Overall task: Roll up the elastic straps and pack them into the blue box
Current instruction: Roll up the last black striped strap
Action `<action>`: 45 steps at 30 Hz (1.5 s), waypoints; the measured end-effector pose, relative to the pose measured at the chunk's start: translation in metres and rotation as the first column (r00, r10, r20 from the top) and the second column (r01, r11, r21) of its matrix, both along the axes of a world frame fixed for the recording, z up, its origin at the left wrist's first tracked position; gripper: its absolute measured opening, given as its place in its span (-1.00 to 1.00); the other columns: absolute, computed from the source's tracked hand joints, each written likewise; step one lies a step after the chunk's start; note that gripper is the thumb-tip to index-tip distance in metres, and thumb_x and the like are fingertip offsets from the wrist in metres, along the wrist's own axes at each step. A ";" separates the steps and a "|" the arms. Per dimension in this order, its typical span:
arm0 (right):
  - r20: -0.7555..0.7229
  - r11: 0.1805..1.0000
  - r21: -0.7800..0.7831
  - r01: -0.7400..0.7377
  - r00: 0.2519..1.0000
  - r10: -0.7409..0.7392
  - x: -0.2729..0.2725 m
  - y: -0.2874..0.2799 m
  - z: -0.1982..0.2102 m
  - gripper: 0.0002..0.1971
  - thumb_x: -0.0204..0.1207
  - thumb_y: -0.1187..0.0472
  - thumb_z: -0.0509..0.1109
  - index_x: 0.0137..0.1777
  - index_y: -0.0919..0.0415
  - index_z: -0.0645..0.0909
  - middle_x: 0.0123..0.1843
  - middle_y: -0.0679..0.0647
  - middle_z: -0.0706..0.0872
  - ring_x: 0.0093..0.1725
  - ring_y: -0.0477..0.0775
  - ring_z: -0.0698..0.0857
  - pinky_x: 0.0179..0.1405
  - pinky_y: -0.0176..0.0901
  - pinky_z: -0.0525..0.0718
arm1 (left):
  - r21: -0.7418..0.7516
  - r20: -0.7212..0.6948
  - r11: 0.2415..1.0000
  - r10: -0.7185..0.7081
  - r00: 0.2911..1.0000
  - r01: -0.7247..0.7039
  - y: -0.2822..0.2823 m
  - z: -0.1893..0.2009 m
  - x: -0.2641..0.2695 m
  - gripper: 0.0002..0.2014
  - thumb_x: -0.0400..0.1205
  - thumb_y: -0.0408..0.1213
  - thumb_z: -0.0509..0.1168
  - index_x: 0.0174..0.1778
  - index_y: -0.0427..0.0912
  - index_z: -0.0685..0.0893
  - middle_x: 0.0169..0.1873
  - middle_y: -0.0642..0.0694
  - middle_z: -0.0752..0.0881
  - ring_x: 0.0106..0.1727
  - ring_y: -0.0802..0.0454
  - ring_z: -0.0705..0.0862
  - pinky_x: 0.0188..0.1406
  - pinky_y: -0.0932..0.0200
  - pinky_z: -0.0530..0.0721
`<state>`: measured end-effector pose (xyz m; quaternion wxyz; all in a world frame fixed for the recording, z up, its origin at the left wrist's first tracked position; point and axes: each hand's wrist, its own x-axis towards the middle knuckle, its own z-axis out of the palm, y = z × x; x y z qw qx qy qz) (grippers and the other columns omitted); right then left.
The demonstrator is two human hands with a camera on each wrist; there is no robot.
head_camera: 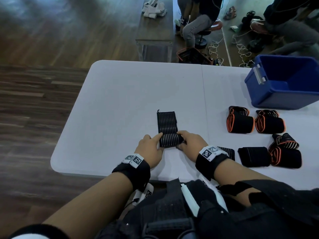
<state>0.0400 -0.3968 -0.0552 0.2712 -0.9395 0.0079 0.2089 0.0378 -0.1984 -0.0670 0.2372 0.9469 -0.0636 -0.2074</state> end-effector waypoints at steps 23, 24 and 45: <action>-0.293 0.728 0.360 0.583 0.812 -0.505 0.014 0.024 0.011 -0.64 0.32 0.12 0.66 -0.07 0.20 0.54 -0.06 0.27 0.76 -0.18 0.26 0.79 -0.20 0.17 0.84 | -0.071 0.040 0.970 0.237 0.971 -0.234 0.007 0.009 0.018 -0.55 0.44 0.06 0.53 0.08 0.03 0.46 0.05 -0.05 0.56 0.06 -0.09 0.61 0.08 -0.03 0.63; -0.356 0.650 0.414 0.638 0.770 -0.529 0.013 0.025 0.013 -0.60 0.36 0.25 0.66 0.07 0.20 0.51 0.05 0.31 0.72 -0.12 0.29 0.78 -0.29 0.05 0.83 | -0.073 0.043 0.972 0.227 0.973 -0.224 0.007 0.008 0.019 -0.55 0.45 0.05 0.52 0.11 0.04 0.46 0.07 -0.05 0.55 0.10 -0.10 0.60 0.13 -0.04 0.63; -0.226 0.650 0.633 0.420 0.903 -0.365 0.010 0.032 0.022 -0.25 0.38 0.61 0.46 0.50 0.05 0.39 0.26 0.06 0.78 0.23 0.12 0.73 0.20 -0.13 0.67 | -0.231 0.093 0.971 0.079 0.993 -0.055 0.016 0.008 0.029 -0.30 0.32 -0.04 0.59 0.39 0.10 0.51 0.23 0.00 0.58 0.25 -0.05 0.58 0.25 -0.02 0.59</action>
